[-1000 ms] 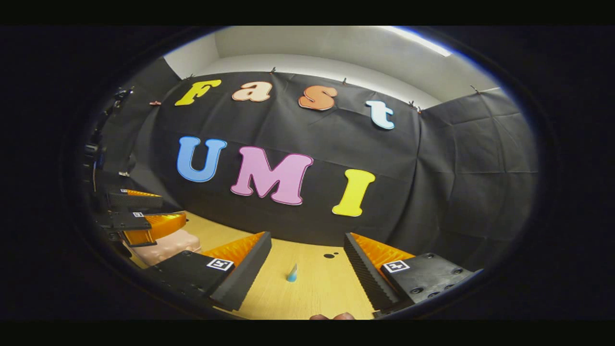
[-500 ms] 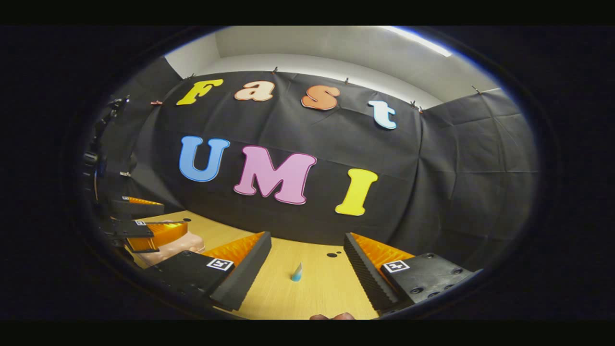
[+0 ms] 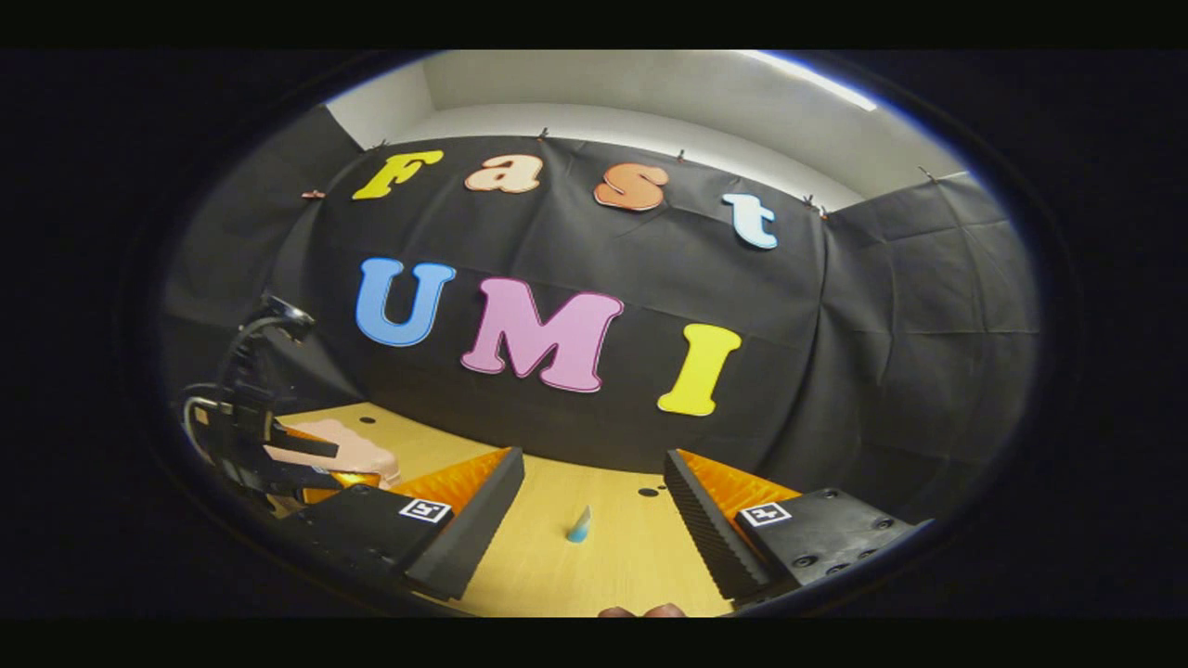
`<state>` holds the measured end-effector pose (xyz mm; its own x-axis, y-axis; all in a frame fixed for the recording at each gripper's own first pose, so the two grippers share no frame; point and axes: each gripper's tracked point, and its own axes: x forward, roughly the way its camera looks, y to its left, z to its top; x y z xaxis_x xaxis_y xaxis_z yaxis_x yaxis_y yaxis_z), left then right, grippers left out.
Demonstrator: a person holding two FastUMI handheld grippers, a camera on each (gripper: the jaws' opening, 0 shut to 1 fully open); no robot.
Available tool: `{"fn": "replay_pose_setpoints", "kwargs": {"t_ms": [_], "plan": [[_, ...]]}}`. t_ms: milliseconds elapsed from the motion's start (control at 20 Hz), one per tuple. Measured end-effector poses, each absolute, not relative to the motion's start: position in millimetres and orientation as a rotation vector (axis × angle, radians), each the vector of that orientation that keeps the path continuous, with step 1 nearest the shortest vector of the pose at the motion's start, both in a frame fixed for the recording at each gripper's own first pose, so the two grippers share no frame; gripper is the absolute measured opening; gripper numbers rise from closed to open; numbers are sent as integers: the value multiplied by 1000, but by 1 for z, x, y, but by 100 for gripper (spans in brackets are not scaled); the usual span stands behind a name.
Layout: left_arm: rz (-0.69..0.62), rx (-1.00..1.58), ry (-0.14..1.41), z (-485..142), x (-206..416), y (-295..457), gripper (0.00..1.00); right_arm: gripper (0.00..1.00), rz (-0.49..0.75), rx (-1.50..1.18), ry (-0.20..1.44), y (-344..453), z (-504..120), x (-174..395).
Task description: First open the suitcase, pack the skin care products into it, and then close the suitcase.
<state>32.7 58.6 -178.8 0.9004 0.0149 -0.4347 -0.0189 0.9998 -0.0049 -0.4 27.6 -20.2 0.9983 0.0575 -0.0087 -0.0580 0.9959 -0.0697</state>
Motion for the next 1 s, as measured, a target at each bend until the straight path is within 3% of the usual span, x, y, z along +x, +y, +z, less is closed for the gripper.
{"fn": "replay_pose_setpoints", "kwargs": {"t_ms": [200, 450, 600, 750, 850, 950, 1000], "plan": [[74, -73, 660, -239, 52, 59, 97, 96, 173, -24, 117, 32, -60, 21], [164, -65, 814, -296, 66, 65, 98, 96, 244, 15, 163, 35, -85, 49], [182, 68, 827, -307, 77, 72, 92, 96, 280, 17, 201, 33, -100, 62], [172, 42, 871, -322, 78, 62, 93, 97, 285, 23, 223, 26, -107, 75], [184, 3, 897, -333, 78, 62, 88, 97, 275, 27, 229, 19, -111, 81], [178, -4, 948, -343, 73, 65, 71, 96, 273, 31, 241, 17, -115, 83], [157, 8, 960, -345, 74, 66, 47, 96, 272, 26, 250, 14, -119, 84]]}}
